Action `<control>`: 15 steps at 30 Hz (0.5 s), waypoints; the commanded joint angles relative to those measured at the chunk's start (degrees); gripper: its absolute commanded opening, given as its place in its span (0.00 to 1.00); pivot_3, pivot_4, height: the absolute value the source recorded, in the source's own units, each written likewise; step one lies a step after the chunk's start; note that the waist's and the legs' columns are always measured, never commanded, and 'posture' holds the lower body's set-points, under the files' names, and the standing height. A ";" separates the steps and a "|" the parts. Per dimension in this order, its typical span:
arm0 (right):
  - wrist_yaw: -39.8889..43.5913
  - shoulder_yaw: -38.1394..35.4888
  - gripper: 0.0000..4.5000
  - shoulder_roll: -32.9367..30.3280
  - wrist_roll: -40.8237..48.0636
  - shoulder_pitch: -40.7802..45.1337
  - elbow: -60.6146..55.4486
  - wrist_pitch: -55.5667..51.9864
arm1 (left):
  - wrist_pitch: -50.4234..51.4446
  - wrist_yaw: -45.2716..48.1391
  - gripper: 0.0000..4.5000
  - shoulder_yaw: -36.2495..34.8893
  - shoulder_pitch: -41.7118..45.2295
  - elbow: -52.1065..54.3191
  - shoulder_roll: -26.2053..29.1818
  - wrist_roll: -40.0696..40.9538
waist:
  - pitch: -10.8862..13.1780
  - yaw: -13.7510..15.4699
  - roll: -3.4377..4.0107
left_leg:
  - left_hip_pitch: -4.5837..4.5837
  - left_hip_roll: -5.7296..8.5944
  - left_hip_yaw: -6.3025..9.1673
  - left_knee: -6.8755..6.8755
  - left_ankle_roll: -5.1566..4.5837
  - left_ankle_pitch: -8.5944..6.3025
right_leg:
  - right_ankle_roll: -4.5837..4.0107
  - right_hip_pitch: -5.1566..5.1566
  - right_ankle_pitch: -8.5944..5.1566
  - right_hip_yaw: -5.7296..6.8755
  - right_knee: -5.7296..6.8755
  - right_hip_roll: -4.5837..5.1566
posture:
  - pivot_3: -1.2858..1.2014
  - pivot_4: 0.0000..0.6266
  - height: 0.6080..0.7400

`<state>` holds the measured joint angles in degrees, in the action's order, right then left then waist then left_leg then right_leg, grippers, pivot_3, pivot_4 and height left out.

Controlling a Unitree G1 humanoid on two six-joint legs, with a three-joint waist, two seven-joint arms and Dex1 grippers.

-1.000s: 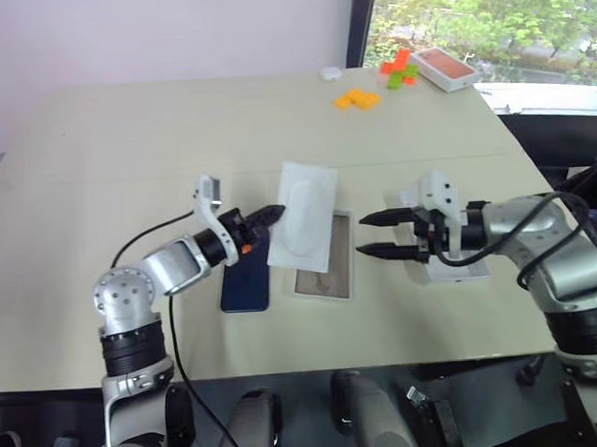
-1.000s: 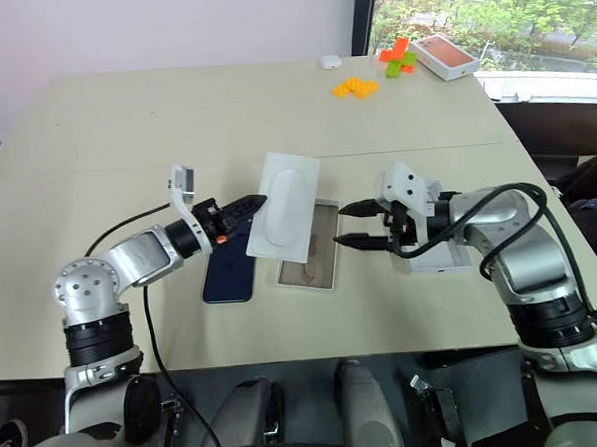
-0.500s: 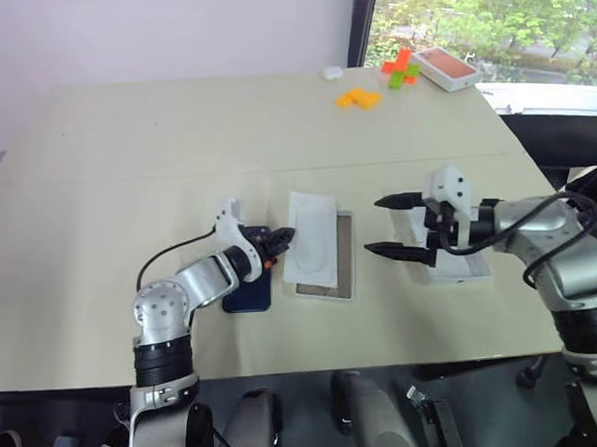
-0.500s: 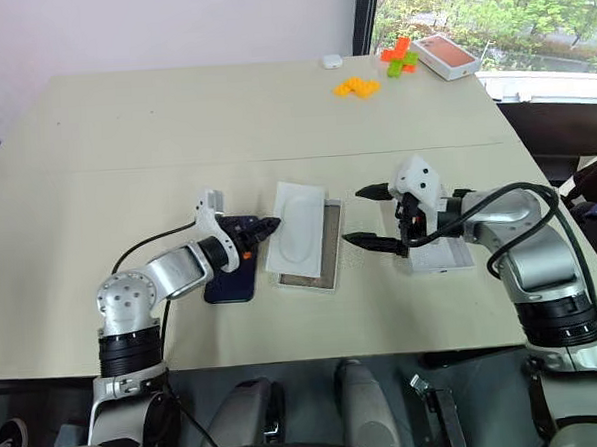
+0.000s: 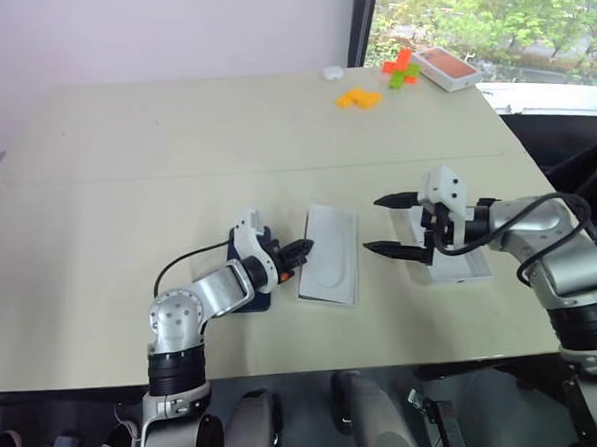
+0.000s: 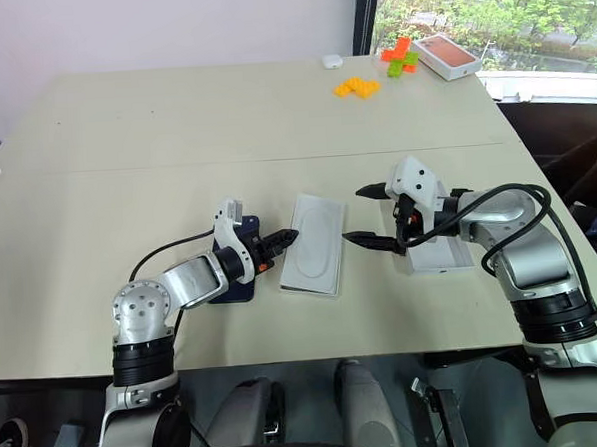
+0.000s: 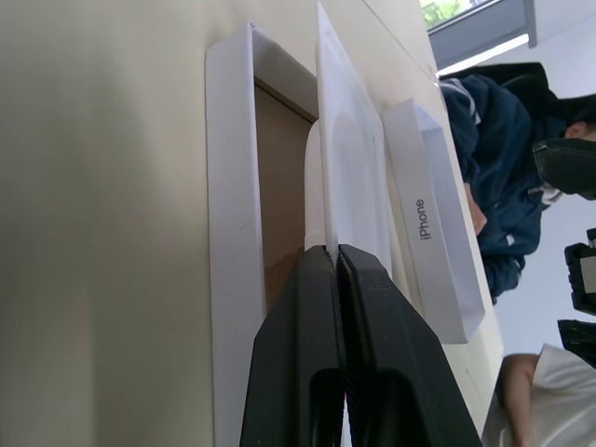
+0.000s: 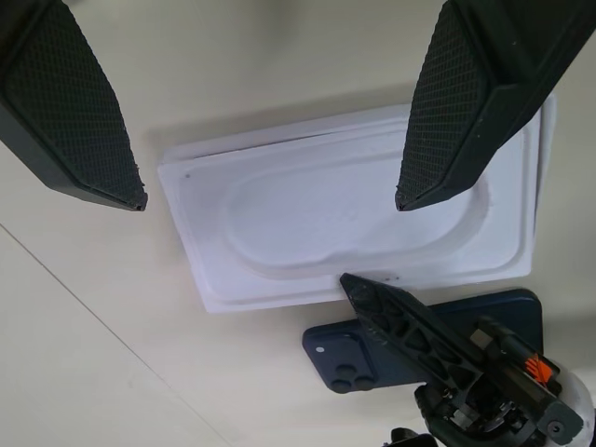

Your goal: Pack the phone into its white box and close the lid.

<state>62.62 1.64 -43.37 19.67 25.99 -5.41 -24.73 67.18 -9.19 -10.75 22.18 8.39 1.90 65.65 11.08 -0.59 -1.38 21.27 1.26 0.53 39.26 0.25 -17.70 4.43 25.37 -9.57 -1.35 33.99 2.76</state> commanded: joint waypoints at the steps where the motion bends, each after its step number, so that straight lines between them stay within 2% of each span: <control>1: -0.41 -0.51 1.00 -0.06 -0.43 1.67 -0.24 1.48 | -0.08 0.16 0.14 0.20 1.16 1.06 -0.31 0.32 | 0.00 -0.01 0.00 | 0.00 0.00 0.00 0.00 0.00 0.00 | 0.00 0.00 0.00 0.00 0.00 -0.01 | 0.52 0.24 1.00; 3: -0.44 -0.42 1.00 -0.06 -0.76 1.86 0.28 1.86 | -0.05 0.19 0.30 0.37 1.19 1.47 -0.25 0.16 | 0.00 0.00 0.00 | 0.00 0.00 0.00 0.00 0.00 0.00 | 0.00 0.00 0.00 0.00 0.00 -0.01 | 0.52 0.24 1.00; 9: -0.56 0.19 1.00 0.39 -1.29 1.82 0.70 2.42 | 0.94 -0.39 0.96 0.50 1.36 3.32 0.96 0.53 | 0.00 0.00 0.00 | -0.01 0.00 0.00 0.00 0.00 0.00 | 0.00 -0.01 0.00 0.00 0.01 -0.01 | 0.52 0.24 1.00; 15: -1.33 1.22 1.00 2.03 -1.80 2.97 1.27 2.46 | 2.80 -0.39 0.98 0.54 2.74 4.49 2.42 2.77 | 0.00 -0.04 0.00 | -0.02 -0.01 0.00 0.00 0.00 0.00 | 0.00 -0.01 0.00 0.00 0.00 -0.02 | 0.52 0.24 1.00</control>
<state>61.67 3.22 -41.44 18.03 27.49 -3.65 -23.22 69.44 -10.17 -10.78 23.91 10.43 3.71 67.32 11.08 -0.63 -1.37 21.25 1.25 0.54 39.26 0.25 -17.70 4.43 25.37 -9.57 -1.34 34.00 2.75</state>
